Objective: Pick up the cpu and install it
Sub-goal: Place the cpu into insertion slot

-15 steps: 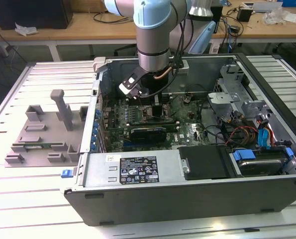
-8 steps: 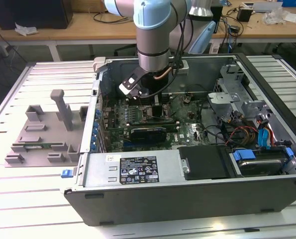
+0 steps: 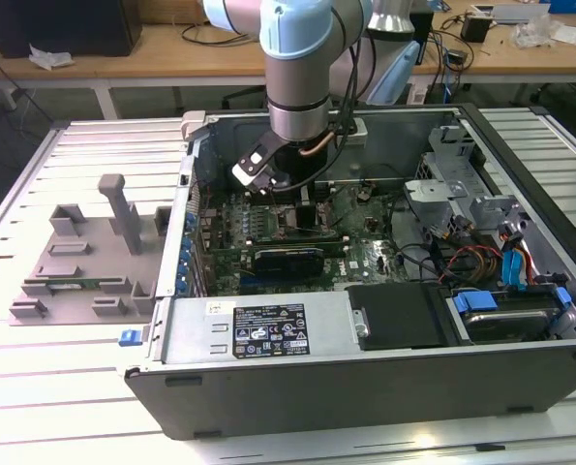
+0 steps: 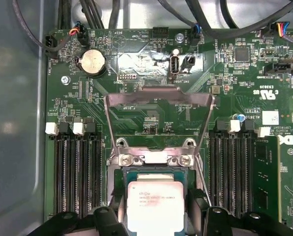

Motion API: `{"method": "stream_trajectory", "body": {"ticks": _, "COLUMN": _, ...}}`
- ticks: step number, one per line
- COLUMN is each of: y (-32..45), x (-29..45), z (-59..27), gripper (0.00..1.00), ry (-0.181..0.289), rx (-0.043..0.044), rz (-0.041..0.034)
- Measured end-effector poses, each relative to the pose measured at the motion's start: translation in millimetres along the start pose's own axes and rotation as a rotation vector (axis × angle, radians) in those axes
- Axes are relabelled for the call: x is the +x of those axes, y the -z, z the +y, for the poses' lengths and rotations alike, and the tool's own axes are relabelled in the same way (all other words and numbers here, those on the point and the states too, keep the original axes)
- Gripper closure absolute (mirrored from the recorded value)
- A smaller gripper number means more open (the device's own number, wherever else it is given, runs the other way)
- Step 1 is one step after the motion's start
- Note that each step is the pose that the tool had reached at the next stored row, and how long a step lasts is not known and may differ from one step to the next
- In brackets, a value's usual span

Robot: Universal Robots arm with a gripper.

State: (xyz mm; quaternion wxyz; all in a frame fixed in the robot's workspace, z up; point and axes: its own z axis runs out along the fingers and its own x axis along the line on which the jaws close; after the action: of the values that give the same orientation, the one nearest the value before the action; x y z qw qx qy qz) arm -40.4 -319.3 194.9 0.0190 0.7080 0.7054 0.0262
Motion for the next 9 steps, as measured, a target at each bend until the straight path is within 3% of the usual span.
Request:
{"method": "stream_trajectory", "body": {"ticks": 1, "y": 0.2, "x": -0.1, "z": -0.1, "gripper": 0.38, "ry": 0.0, "rx": 0.0003, "rz": -0.0007}}
{"method": "stream_trajectory", "body": {"ticks": 3, "y": 1.3, "x": -0.2, "z": 0.0, "gripper": 0.38, "ry": 0.0, "rx": 0.0006, "rz": -0.0021}}
{"method": "stream_trajectory", "body": {"ticks": 5, "y": 7.0, "x": -0.1, "z": 0.3, "gripper": 0.38, "ry": 0.0, "rx": 0.0005, "rz": -0.0028}}
{"method": "stream_trajectory", "body": {"ticks": 6, "y": 11.6, "x": 0.0, "z": 0.6, "gripper": 0.38, "ry": 0.0, "rx": 0.0004, "rz": -0.003}}
{"method": "stream_trajectory", "body": {"ticks": 9, "y": 36.9, "x": 0.7, "z": 2.3, "gripper": 0.38, "ry": 0.0, "rx": 0.0004, "rz": -0.0058}}
